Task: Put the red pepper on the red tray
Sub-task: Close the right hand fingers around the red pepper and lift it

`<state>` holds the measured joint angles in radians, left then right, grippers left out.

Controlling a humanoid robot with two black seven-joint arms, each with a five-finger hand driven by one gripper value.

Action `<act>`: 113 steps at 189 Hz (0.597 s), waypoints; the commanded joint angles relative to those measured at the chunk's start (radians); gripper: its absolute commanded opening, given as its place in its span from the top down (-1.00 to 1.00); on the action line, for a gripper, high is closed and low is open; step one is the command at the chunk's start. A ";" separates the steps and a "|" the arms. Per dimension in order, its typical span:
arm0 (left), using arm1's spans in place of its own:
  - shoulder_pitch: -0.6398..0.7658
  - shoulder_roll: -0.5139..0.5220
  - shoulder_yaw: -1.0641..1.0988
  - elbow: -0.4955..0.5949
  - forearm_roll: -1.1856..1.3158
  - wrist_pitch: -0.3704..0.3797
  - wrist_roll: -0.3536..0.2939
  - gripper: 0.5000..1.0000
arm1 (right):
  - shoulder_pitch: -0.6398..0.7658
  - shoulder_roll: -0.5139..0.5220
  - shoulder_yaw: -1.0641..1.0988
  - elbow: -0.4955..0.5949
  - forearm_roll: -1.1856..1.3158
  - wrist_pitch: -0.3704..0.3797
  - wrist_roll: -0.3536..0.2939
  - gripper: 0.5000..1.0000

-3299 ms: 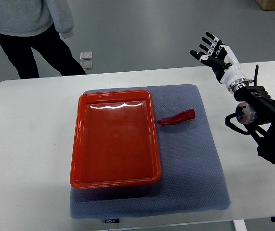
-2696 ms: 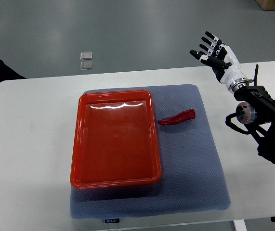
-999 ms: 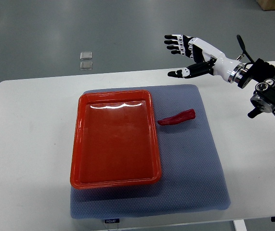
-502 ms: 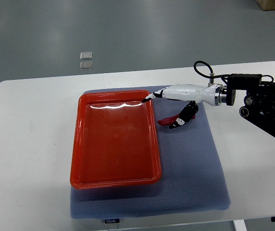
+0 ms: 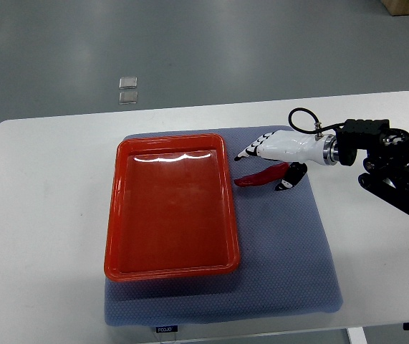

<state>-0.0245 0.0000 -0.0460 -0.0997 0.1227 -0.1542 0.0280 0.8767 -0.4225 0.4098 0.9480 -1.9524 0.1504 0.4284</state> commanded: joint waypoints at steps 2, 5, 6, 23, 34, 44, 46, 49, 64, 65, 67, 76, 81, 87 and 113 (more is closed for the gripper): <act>0.000 0.000 0.000 0.000 0.000 -0.001 0.000 -1.00 | 0.001 -0.002 -0.008 -0.011 -0.026 -0.002 -0.002 -0.60; 0.000 0.000 0.000 0.000 0.000 -0.001 0.001 -1.00 | 0.001 -0.004 -0.011 -0.011 -0.026 -0.002 -0.002 -0.60; 0.000 0.000 0.000 0.000 0.000 -0.001 0.001 -1.00 | 0.001 -0.004 -0.011 -0.011 -0.026 -0.002 -0.002 -0.60; 0.000 0.000 0.000 0.000 0.000 -0.001 0.001 -1.00 | 0.001 -0.004 -0.014 -0.012 -0.026 -0.002 -0.002 -0.51; 0.000 0.000 0.000 0.000 0.000 -0.001 0.000 -1.00 | 0.001 -0.004 -0.016 -0.012 -0.028 -0.002 -0.003 -0.43; 0.000 0.000 0.000 0.000 0.000 0.001 0.001 -1.00 | -0.001 -0.004 -0.014 -0.018 -0.031 -0.002 -0.008 -0.33; 0.000 0.000 0.000 0.000 0.000 -0.001 0.000 -1.00 | -0.001 -0.002 -0.016 -0.020 -0.031 -0.002 -0.008 -0.32; 0.000 0.000 0.000 0.000 0.000 -0.001 0.000 -1.00 | -0.001 -0.002 -0.016 -0.021 -0.031 -0.002 -0.008 -0.30; 0.000 0.000 0.000 0.000 0.000 -0.001 0.000 -1.00 | -0.002 -0.001 -0.014 -0.029 -0.042 -0.003 -0.017 -0.18; 0.000 0.000 0.000 0.000 0.000 -0.001 0.000 -1.00 | -0.002 -0.001 -0.014 -0.029 -0.043 -0.003 -0.019 -0.17; 0.000 0.000 0.000 0.000 0.000 0.001 0.000 -1.00 | -0.002 -0.001 -0.014 -0.031 -0.045 -0.003 -0.020 -0.15; 0.000 0.000 0.000 0.000 0.000 -0.001 0.000 -1.00 | -0.002 -0.001 -0.014 -0.032 -0.051 -0.003 -0.023 -0.12; 0.000 0.000 0.000 0.000 0.000 0.001 0.000 -1.00 | -0.004 0.001 -0.016 -0.034 -0.052 -0.003 -0.023 -0.11; 0.000 0.000 0.000 0.000 0.000 -0.001 0.000 -1.00 | -0.004 0.001 -0.016 -0.034 -0.052 -0.003 -0.025 -0.09; 0.000 0.000 0.000 0.000 0.000 -0.001 0.000 -1.00 | -0.005 0.002 -0.026 -0.037 -0.052 -0.003 -0.039 -0.06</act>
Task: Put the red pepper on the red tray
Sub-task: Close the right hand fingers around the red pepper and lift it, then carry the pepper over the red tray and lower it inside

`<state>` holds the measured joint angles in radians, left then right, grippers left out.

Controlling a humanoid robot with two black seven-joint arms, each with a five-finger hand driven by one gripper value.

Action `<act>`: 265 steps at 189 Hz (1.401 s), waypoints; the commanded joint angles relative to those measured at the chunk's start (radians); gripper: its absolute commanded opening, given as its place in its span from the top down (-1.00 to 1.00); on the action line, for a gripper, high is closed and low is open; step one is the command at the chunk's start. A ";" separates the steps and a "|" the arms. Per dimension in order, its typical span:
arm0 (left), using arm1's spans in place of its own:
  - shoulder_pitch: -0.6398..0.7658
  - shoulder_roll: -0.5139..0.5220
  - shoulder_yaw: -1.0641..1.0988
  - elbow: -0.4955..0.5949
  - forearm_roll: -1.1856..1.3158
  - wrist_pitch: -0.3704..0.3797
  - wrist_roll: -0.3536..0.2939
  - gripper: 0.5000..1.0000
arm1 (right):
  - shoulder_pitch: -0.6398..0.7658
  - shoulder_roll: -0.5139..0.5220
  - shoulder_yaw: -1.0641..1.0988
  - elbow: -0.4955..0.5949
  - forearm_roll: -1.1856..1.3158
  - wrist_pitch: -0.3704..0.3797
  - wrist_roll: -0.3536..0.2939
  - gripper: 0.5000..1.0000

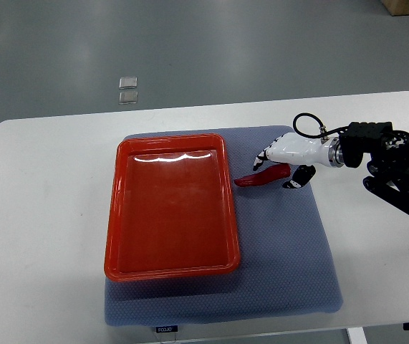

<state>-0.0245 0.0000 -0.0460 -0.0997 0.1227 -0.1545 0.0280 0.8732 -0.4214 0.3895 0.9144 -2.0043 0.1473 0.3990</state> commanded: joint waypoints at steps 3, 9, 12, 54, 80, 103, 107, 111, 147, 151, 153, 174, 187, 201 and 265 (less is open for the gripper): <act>0.000 0.000 0.000 0.000 0.000 0.000 0.000 -1.00 | -0.002 0.001 -0.006 -0.003 -0.001 0.000 -0.011 -0.06; 0.000 0.000 0.000 0.000 0.000 0.000 0.000 -1.00 | -0.002 0.003 -0.006 -0.008 -0.001 -0.002 -0.012 -0.05; 0.000 0.000 0.000 0.000 0.000 0.000 0.000 -1.00 | -0.002 0.003 -0.006 -0.008 -0.001 -0.002 -0.014 -0.04; 0.000 0.000 0.000 0.000 0.000 0.000 0.000 -1.00 | 0.003 0.001 -0.008 -0.020 -0.001 -0.018 -0.015 0.57; 0.000 0.000 0.000 0.000 0.000 0.000 0.000 -1.00 | 0.006 0.001 -0.006 -0.020 -0.001 -0.029 -0.015 0.97; 0.000 0.000 0.000 0.000 0.000 0.000 0.000 -1.00 | 0.010 0.000 -0.006 -0.019 0.001 -0.041 -0.014 1.00; 0.000 0.000 0.000 0.000 0.000 0.000 0.000 -1.00 | 0.015 -0.002 -0.004 -0.019 0.003 -0.045 -0.014 1.00; 0.000 0.000 0.000 0.000 0.000 0.001 0.000 -1.00 | 0.023 -0.002 -0.004 -0.019 0.004 -0.046 -0.014 1.00; 0.000 0.000 0.000 0.000 0.000 0.000 0.000 -1.00 | 0.084 0.006 -0.003 -0.006 0.018 -0.051 -0.012 1.00; 0.000 0.000 0.000 0.000 0.000 0.000 0.000 -1.00 | 0.092 0.010 -0.003 -0.006 0.019 -0.051 -0.009 1.00; 0.000 0.000 0.000 0.000 0.000 0.001 0.000 -1.00 | 0.095 0.010 -0.003 -0.005 0.019 -0.051 -0.008 1.00; 0.000 0.000 0.000 0.000 0.000 0.001 0.000 -1.00 | 0.122 0.021 -0.003 0.012 0.019 -0.046 -0.003 1.00; 0.000 0.000 0.000 0.000 0.000 0.000 0.000 -1.00 | 0.136 0.038 -0.004 0.029 0.019 -0.043 -0.002 1.00; 0.000 0.000 0.000 0.000 0.000 0.000 0.000 -1.00 | 0.142 0.081 -0.004 0.037 0.019 -0.046 0.000 1.00; 0.000 0.000 0.000 0.000 0.000 0.001 0.000 -1.00 | 0.142 0.277 -0.072 0.030 -0.007 -0.038 -0.003 1.00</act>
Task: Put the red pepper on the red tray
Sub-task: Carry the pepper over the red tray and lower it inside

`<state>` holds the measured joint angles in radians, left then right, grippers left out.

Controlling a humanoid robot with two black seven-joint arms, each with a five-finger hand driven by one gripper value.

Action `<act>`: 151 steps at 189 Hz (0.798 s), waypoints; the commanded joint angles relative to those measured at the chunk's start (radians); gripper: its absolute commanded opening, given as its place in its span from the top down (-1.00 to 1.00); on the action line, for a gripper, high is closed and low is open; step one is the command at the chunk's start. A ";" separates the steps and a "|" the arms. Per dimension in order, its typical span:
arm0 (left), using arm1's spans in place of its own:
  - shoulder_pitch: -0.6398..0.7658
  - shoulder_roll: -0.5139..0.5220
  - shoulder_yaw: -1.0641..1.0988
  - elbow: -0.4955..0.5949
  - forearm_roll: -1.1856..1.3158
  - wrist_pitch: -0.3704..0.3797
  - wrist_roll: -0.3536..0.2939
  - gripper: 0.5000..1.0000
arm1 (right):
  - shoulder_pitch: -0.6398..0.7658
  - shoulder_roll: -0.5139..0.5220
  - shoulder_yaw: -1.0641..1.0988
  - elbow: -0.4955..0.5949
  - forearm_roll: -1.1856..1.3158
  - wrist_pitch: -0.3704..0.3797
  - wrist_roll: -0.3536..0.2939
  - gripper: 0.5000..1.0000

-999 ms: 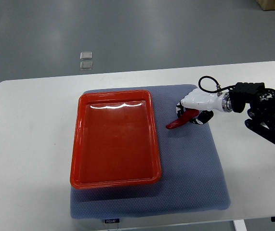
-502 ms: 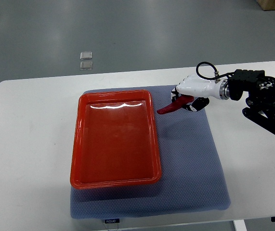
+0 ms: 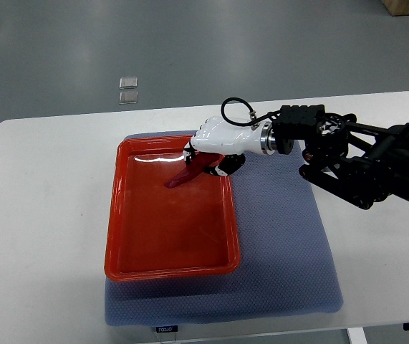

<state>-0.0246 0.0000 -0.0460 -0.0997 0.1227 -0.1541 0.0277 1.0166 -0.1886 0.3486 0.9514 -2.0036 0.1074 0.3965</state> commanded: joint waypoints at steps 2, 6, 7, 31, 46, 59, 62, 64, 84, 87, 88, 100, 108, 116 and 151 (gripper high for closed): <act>0.000 0.000 0.000 0.000 0.000 0.001 0.001 -1.00 | -0.001 0.048 -0.034 -0.008 -0.007 0.002 -0.001 1.00; 0.000 0.000 0.000 0.000 0.000 0.001 0.000 -1.00 | -0.003 0.055 -0.039 -0.010 -0.007 0.002 -0.001 1.00; 0.000 0.000 0.000 0.000 0.000 0.001 0.001 -1.00 | -0.003 0.057 -0.040 -0.010 -0.007 0.000 -0.001 0.99; 0.000 0.000 0.000 0.000 0.000 0.001 0.000 -1.00 | -0.012 0.075 -0.065 -0.017 -0.011 -0.003 -0.005 0.85; 0.000 0.000 0.000 0.000 0.000 -0.001 0.000 -1.00 | -0.013 0.080 -0.068 -0.036 -0.017 -0.008 -0.007 0.63; 0.000 0.000 0.000 0.000 0.000 0.001 0.000 -1.00 | -0.013 0.084 -0.066 -0.046 -0.017 -0.012 -0.008 0.30; 0.000 0.000 0.000 0.000 0.000 0.001 0.000 -1.00 | -0.015 0.087 -0.065 -0.048 -0.015 -0.012 -0.008 0.16; 0.000 0.000 0.000 0.000 0.000 -0.001 0.000 -1.00 | -0.015 0.089 -0.065 -0.049 -0.015 -0.014 -0.010 0.08; 0.000 0.000 0.000 0.000 0.000 -0.001 0.000 -1.00 | -0.027 0.092 -0.063 -0.052 -0.015 -0.066 -0.011 -0.51; 0.000 0.000 0.000 0.000 0.000 -0.001 0.000 -1.00 | -0.029 0.092 -0.063 -0.052 -0.014 -0.071 -0.011 -0.52; 0.000 0.000 0.000 0.000 0.000 -0.001 0.000 -1.00 | -0.029 0.092 -0.063 -0.052 -0.014 -0.071 -0.011 -0.52; 0.000 0.000 0.000 0.000 0.000 -0.001 0.000 -1.00 | -0.033 0.092 -0.062 -0.052 -0.012 -0.087 -0.011 -0.55; 0.000 0.000 0.000 0.000 0.000 -0.001 0.000 -1.00 | -0.033 0.092 -0.057 -0.052 -0.009 -0.089 -0.011 -0.56; 0.000 0.000 0.000 0.000 0.000 -0.001 0.000 -1.00 | -0.035 0.089 -0.054 -0.052 -0.004 -0.091 -0.011 -0.56; 0.000 0.000 0.000 0.000 0.000 -0.001 0.001 -1.00 | -0.035 0.043 0.047 -0.054 0.077 -0.074 -0.011 -0.56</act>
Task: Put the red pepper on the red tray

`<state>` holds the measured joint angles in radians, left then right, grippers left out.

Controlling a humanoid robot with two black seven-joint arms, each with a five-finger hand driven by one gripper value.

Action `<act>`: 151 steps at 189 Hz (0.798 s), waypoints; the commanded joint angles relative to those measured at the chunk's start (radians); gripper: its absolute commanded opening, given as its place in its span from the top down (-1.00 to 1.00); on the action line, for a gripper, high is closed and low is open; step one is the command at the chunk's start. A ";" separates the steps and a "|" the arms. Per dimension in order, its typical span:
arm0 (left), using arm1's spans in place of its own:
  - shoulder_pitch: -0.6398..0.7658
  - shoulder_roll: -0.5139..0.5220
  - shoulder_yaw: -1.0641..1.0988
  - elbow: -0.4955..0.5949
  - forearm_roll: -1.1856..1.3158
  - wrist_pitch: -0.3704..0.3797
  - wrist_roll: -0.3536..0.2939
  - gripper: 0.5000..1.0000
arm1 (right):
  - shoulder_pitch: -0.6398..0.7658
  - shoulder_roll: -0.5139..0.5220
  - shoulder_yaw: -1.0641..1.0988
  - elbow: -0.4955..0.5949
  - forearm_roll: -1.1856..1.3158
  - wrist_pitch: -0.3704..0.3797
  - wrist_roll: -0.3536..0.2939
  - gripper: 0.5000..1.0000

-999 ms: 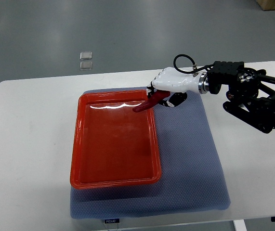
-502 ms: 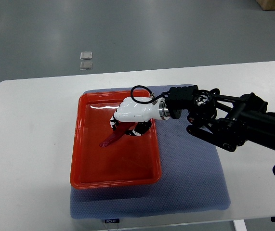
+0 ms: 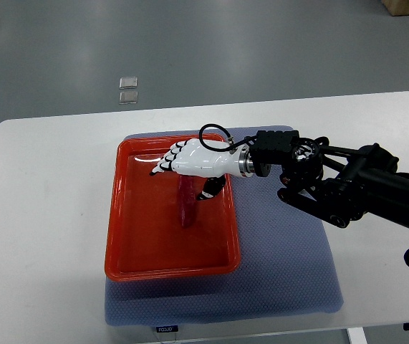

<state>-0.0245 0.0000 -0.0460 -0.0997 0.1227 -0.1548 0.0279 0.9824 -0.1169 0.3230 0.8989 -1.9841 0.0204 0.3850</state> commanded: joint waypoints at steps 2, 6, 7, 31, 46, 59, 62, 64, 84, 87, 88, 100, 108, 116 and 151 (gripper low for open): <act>0.000 0.000 0.000 0.000 0.000 0.000 0.000 -1.00 | -0.001 -0.033 0.082 -0.003 0.068 0.015 0.000 -0.56; 0.000 0.000 0.000 0.000 0.000 0.001 0.000 -1.00 | -0.002 -0.038 0.099 -0.005 0.089 0.021 0.000 -0.56; 0.000 0.000 0.000 0.000 0.000 0.001 0.000 -1.00 | -0.002 -0.038 0.099 -0.005 0.090 0.021 0.000 -0.56; 0.000 0.000 0.000 0.000 0.000 0.001 0.001 -1.00 | -0.014 -0.061 0.192 -0.055 0.272 0.075 -0.023 -0.56; 0.000 0.000 0.000 0.000 0.000 0.000 0.000 -1.00 | -0.034 -0.070 0.269 -0.109 0.424 0.108 -0.055 -0.56; 0.000 0.000 0.000 0.000 0.000 0.000 0.001 -1.00 | -0.053 -0.078 0.317 -0.153 0.525 0.127 -0.075 -0.56; 0.000 0.000 0.000 0.000 0.000 0.001 0.000 -1.00 | -0.056 -0.081 0.324 -0.160 0.541 0.128 -0.078 -0.56; 0.000 0.000 0.000 0.000 0.000 0.000 0.001 -1.00 | -0.059 -0.082 0.329 -0.167 0.557 0.130 -0.081 -0.56; 0.000 0.000 0.000 0.000 0.000 0.000 0.000 -1.00 | -0.091 -0.090 0.399 -0.216 0.724 0.139 -0.113 -0.56; 0.000 0.000 0.000 0.000 0.000 0.000 0.000 -1.00 | -0.096 -0.090 0.409 -0.219 0.745 0.139 -0.118 -0.56; 0.000 0.000 0.000 0.000 0.000 0.000 0.000 -1.00 | -0.100 -0.090 0.416 -0.221 0.763 0.139 -0.123 -0.56; 0.000 0.000 0.000 0.000 0.000 0.000 0.000 -1.00 | -0.128 -0.096 0.471 -0.222 0.870 0.139 -0.164 -0.56; 0.000 0.000 0.000 0.000 0.000 0.000 0.000 -1.00 | -0.146 -0.105 0.499 -0.219 0.932 0.131 -0.189 -0.56; 0.000 0.000 0.000 0.000 0.000 0.000 0.000 -1.00 | -0.159 -0.109 0.516 -0.219 0.972 0.128 -0.201 -0.56; 0.000 0.000 0.000 0.000 0.000 0.000 0.000 -1.00 | -0.212 -0.105 0.594 -0.219 1.166 0.105 -0.212 -0.56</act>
<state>-0.0246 0.0000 -0.0460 -0.0997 0.1227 -0.1542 0.0279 0.7966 -0.2257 0.8768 0.6792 -0.9173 0.1412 0.1770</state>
